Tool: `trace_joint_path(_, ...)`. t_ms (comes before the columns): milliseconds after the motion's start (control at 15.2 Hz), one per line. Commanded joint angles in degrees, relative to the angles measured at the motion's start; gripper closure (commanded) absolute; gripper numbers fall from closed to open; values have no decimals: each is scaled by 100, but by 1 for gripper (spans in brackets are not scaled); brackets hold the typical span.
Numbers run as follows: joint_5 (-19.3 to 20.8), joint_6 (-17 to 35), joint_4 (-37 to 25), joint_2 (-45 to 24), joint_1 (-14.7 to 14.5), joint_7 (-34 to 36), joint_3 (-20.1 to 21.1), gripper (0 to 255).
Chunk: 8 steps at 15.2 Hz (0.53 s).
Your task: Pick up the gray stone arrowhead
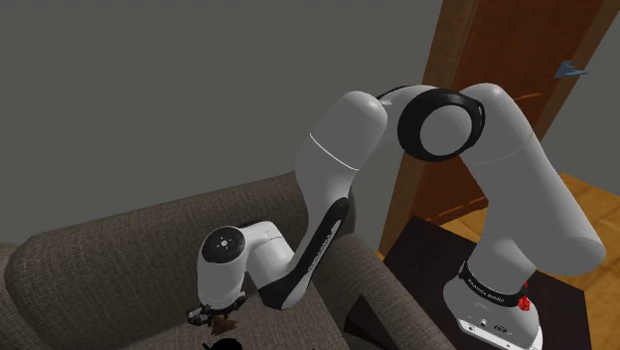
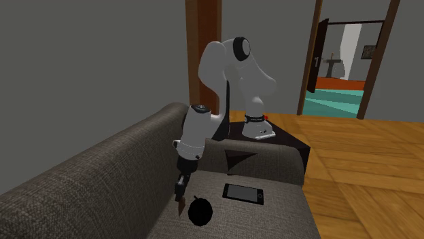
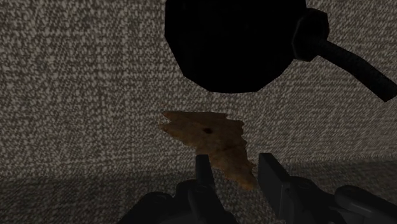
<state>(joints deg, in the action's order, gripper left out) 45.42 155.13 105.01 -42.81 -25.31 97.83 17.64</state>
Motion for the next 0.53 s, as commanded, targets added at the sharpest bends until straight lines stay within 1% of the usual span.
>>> trace_joint_path(0, -74, -81, 70, 140, 50, -58, 81, 255)
trace_joint_path(462, -359, -364, 224, 561, 256, -318, 358, 255)
